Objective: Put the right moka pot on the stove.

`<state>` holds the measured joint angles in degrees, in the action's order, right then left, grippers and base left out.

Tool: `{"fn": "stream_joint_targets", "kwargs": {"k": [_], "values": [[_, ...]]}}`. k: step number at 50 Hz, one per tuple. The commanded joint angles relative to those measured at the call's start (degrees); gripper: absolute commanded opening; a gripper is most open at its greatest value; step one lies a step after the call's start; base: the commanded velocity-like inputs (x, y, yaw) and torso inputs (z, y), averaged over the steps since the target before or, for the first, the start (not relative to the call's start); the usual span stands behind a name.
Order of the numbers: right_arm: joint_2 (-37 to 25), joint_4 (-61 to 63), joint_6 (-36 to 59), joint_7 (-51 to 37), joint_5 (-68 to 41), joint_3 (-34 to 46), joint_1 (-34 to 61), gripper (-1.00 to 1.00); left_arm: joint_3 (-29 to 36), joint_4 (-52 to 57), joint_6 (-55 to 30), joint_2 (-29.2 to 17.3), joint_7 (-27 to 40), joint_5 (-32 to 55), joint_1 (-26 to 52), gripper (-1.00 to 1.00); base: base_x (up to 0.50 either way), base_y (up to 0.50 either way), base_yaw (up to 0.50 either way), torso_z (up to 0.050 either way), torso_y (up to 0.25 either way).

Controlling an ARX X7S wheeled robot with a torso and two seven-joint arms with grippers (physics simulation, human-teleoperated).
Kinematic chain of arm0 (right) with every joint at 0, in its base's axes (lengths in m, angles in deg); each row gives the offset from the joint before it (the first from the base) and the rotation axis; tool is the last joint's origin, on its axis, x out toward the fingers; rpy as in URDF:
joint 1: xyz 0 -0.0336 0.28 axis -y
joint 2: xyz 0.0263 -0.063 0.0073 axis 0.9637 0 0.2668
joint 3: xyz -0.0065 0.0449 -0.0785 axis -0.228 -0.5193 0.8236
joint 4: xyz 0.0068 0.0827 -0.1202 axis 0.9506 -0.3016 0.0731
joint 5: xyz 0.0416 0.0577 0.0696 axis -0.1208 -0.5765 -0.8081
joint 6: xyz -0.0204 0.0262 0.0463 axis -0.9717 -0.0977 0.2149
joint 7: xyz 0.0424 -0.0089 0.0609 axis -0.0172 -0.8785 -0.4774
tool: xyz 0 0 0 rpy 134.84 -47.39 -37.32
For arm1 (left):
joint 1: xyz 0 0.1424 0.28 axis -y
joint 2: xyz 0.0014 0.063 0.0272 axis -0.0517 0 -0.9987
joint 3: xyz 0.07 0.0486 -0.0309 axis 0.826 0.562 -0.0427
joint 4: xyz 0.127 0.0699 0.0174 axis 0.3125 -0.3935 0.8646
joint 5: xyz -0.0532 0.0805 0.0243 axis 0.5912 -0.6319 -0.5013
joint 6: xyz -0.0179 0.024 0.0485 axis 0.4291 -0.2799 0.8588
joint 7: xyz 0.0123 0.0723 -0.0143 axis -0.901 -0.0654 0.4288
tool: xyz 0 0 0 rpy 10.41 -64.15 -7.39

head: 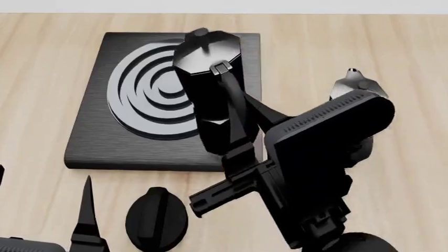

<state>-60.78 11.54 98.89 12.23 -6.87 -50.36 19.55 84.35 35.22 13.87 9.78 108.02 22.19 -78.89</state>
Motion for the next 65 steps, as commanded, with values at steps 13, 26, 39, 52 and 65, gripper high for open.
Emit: {"fn": "stream_joint_targets", "kwargs": {"k": [13, 26, 39, 52, 65], "values": [[6.4, -10.1, -2.1, 3.3, 4.9, 5.5, 9.3, -1.0, 0.4, 0.1, 0.2, -0.4, 0.1, 0.0, 0.0, 1.0, 0.0, 0.0, 0.0, 0.0, 0.002], [10.5, -19.3, -5.9, 5.7, 7.7, 8.2, 13.4, -1.0, 0.4, -0.1, 1.0, -0.6, 0.0, 0.3, -0.3, 1.0, 0.0, 0.0, 0.0, 0.0, 0.001], [13.6, -27.4, -9.1, 7.1, 9.4, 9.3, 16.5, -1.0, 0.4, 0.6, 0.9, -0.7, 0.1, 0.7, -0.2, 1.0, 0.0, 0.0, 0.0, 0.001, 0.001], [17.4, -38.3, -13.9, 9.2, 11.7, 11.1, 19.9, -1.0, 0.6, 0.4, 1.5, -0.9, 0.1, 0.7, -0.3, 1.0, 0.0, 0.0, 0.0, 0.0, 0.001], [20.5, -47.5, -19.0, 10.8, 12.8, 11.3, 23.1, -1.0, 0.6, 0.1, 2.1, -0.9, 0.0, 0.9, -0.4, 1.0, 0.0, 0.0, 0.0, 0.0, 0.002]]}}
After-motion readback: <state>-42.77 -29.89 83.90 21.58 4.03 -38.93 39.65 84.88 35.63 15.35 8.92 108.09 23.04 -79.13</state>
